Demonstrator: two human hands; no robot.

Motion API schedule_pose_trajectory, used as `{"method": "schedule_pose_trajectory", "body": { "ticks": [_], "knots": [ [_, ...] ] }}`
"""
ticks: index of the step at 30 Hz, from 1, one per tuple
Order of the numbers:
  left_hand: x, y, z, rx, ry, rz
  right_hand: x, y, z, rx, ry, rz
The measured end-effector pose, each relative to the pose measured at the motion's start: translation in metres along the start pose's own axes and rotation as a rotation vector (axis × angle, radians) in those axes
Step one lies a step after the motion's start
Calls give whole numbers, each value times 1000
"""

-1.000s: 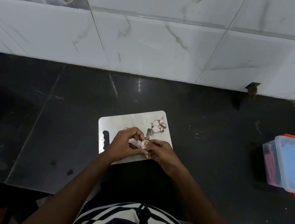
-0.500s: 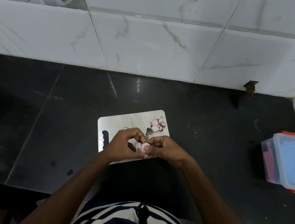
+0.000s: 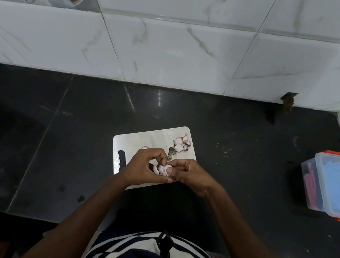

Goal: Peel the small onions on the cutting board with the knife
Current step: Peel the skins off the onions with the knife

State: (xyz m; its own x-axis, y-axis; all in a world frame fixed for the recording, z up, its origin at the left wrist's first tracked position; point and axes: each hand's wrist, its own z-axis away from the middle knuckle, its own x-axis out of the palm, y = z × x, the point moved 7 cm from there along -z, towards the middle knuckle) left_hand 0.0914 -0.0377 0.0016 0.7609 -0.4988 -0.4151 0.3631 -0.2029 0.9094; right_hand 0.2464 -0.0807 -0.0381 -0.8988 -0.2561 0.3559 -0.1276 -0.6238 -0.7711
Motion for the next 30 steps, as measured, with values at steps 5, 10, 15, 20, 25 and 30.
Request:
{"method": "schedule_pose_trajectory", "body": {
  "ticks": [5,10,15,20,25,30],
  "knots": [
    [-10,4,2,64,161,-88,-5,0,2,2,181,-212],
    [-4,5,-1,88,166,-157,-2,6,-2,22,271,-353],
    [1,2,-3,39,233,-191,-1,12,-5,36,392,-438],
    [10,-2,-5,31,231,-222,-2,12,-6,-17,478,-511],
    [10,7,-5,77,286,-292,0,16,-7,10,568,-626],
    [13,18,-2,133,314,-340,-2,19,-8,11,671,-719]
  ]
}}
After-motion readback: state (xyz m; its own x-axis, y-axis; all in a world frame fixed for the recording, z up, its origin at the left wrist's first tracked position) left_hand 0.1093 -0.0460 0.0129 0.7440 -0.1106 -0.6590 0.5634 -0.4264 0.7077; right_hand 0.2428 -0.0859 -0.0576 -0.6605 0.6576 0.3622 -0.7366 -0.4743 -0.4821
